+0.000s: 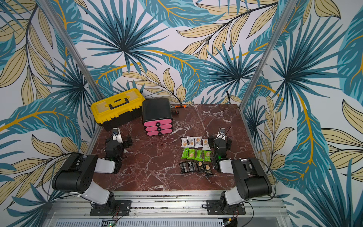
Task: Take the cookies out of the drawer
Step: Reset both arms
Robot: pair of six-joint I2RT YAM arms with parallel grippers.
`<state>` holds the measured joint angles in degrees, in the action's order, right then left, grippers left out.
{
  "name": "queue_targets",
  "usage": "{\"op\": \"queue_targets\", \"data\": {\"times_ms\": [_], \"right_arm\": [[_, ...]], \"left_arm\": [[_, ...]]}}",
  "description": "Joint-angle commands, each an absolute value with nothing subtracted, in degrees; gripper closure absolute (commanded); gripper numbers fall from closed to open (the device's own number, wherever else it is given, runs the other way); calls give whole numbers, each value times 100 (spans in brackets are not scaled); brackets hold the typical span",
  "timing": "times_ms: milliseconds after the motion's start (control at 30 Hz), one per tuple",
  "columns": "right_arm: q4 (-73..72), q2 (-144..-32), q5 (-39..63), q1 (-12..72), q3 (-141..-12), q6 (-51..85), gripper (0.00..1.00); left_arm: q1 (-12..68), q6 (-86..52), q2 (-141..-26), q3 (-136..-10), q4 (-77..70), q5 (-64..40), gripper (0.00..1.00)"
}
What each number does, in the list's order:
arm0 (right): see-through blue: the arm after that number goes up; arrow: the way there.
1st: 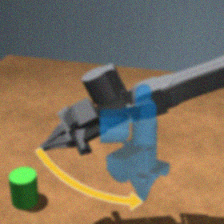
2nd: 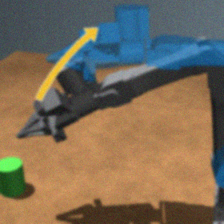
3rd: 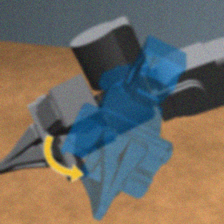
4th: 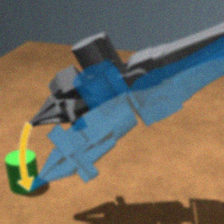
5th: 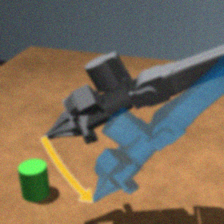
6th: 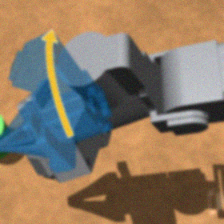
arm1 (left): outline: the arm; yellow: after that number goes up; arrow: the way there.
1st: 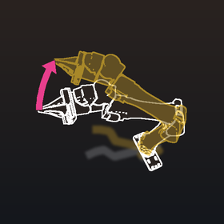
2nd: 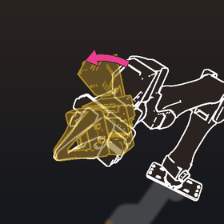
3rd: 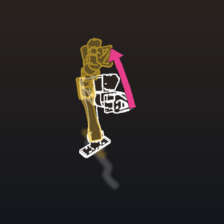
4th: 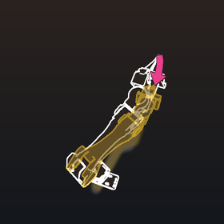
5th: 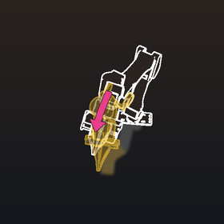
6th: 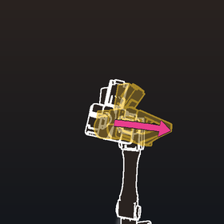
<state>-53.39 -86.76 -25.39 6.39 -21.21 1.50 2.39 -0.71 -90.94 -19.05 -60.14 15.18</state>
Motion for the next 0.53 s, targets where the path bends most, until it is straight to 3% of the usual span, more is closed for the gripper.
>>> {"op": "queue_targets", "data": {"times_ms": [0, 500], "right_arm": [[-5337, -8675, -2461, 615, -2155, 228, 1], [-5315, -8666, -2452, 621, -2153, 237, 0]], "left_arm": [[180, -88, -9041, -2013, -5914, 1476, 0], [158, -65, -9035, -2013, -5905, 1338, 0]]}}
